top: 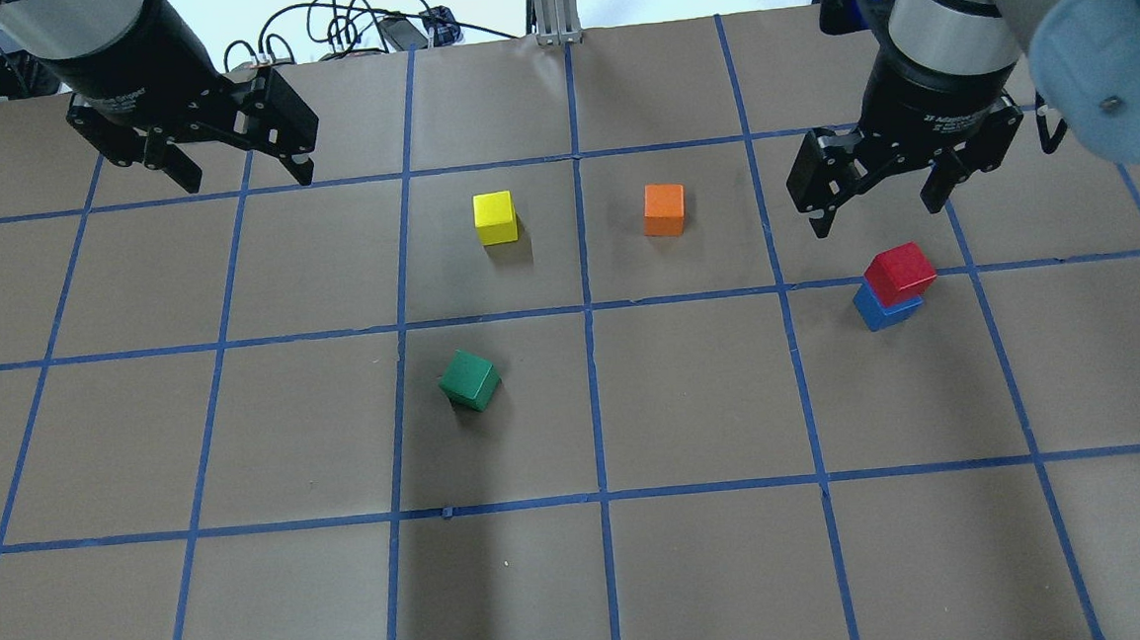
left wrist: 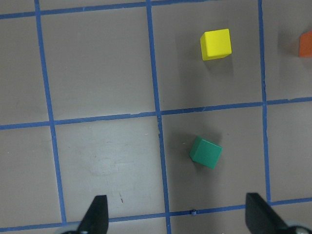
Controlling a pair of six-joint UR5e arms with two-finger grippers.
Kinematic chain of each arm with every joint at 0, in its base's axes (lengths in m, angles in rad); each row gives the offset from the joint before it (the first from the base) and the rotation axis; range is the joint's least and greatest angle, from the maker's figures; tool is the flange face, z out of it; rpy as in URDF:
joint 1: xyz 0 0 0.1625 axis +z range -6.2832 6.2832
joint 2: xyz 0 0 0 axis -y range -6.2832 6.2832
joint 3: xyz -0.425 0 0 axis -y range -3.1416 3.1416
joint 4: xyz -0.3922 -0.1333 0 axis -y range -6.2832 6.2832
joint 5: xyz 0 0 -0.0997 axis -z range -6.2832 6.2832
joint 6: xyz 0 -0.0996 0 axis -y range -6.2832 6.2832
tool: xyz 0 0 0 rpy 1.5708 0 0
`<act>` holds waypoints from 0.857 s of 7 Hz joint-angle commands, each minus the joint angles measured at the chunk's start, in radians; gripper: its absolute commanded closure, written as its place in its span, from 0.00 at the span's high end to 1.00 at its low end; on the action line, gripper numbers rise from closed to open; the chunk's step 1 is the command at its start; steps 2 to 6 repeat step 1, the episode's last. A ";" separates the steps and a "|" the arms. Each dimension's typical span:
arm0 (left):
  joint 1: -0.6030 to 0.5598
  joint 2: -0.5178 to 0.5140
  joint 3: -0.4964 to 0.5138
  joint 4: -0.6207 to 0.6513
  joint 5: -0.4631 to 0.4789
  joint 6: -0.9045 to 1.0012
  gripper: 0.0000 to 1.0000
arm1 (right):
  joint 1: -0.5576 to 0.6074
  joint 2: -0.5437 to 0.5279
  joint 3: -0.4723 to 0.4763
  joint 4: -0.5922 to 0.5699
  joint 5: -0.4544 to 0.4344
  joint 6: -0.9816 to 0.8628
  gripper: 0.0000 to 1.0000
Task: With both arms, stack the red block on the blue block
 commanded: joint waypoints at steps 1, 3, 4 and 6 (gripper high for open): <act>0.000 0.000 0.000 0.000 0.001 0.000 1.00 | 0.000 -0.002 -0.001 -0.002 0.013 0.004 1.00; 0.000 0.000 0.000 0.000 0.001 0.000 1.00 | 0.000 -0.002 -0.001 -0.002 0.013 0.004 1.00; 0.000 0.000 0.000 0.000 0.001 0.000 1.00 | 0.000 -0.002 -0.001 -0.002 0.013 0.004 1.00; 0.000 0.000 0.000 0.000 0.001 0.000 1.00 | 0.000 -0.002 -0.001 -0.002 0.013 0.004 1.00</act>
